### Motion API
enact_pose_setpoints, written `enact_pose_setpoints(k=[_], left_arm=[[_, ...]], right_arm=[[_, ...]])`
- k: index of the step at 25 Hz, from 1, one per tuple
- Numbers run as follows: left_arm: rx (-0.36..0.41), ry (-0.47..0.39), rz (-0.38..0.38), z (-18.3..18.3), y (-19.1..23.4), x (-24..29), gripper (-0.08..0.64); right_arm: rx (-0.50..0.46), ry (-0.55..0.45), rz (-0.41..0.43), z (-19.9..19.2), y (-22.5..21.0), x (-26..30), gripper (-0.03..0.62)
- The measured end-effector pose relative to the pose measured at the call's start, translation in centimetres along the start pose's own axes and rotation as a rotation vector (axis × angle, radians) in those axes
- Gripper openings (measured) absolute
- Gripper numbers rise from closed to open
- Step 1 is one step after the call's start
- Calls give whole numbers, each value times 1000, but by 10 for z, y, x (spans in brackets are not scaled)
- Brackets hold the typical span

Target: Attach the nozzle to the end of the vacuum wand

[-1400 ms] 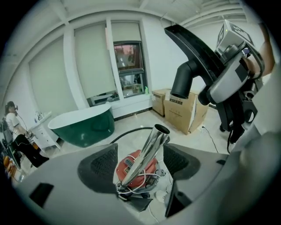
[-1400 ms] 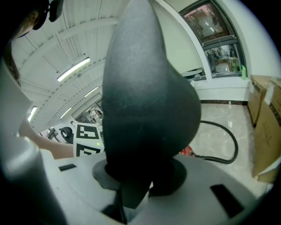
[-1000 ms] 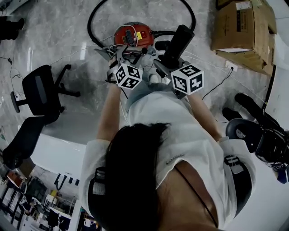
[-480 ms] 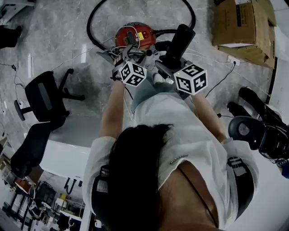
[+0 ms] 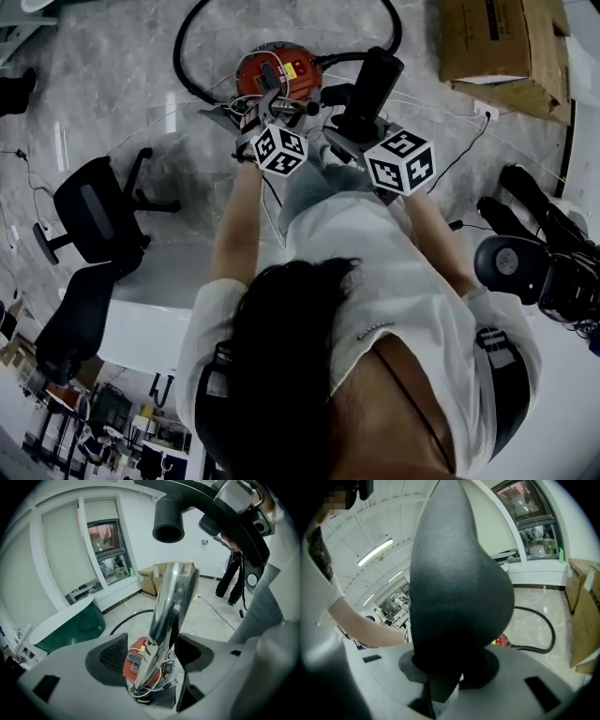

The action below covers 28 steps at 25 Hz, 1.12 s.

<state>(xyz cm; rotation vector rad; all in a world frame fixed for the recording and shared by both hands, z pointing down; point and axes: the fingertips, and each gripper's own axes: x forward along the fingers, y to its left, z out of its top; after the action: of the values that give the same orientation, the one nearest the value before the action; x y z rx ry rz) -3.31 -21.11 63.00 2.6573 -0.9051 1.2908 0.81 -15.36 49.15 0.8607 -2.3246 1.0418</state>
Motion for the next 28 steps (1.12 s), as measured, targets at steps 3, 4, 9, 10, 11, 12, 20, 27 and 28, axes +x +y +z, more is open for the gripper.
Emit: enact_pose_setpoints(k=[3, 4, 9, 10, 11, 12, 20, 27, 28], left_arm=[[-10, 4, -5, -1, -1, 4, 309], [-16, 2, -6, -1, -1, 5, 308], [-20, -16, -12, 4, 0, 6, 273], [-15, -21, -15, 5, -1, 6, 261], [-8, -25, -17, 6, -3, 6, 240], [-3, -28, -18, 6, -4, 7, 223], [7, -36, -4, 7, -8, 8, 172], [13, -33, -8, 7, -8, 7, 167], [11, -33, -8, 7, -8, 7, 167]], right_arm=[[4, 7, 3, 0, 0, 1, 110], [2, 8, 3, 1, 1, 0, 110], [15, 11, 9, 0, 0, 0, 110], [17, 12, 10, 0, -1, 0, 110], [15, 14, 12, 0, -1, 0, 110], [9, 16, 14, 0, 0, 0, 110], [34, 7, 54, -1, -1, 2, 110], [104, 1, 124, -7, -3, 6, 110], [99, 13, 129, -8, -3, 7, 110]])
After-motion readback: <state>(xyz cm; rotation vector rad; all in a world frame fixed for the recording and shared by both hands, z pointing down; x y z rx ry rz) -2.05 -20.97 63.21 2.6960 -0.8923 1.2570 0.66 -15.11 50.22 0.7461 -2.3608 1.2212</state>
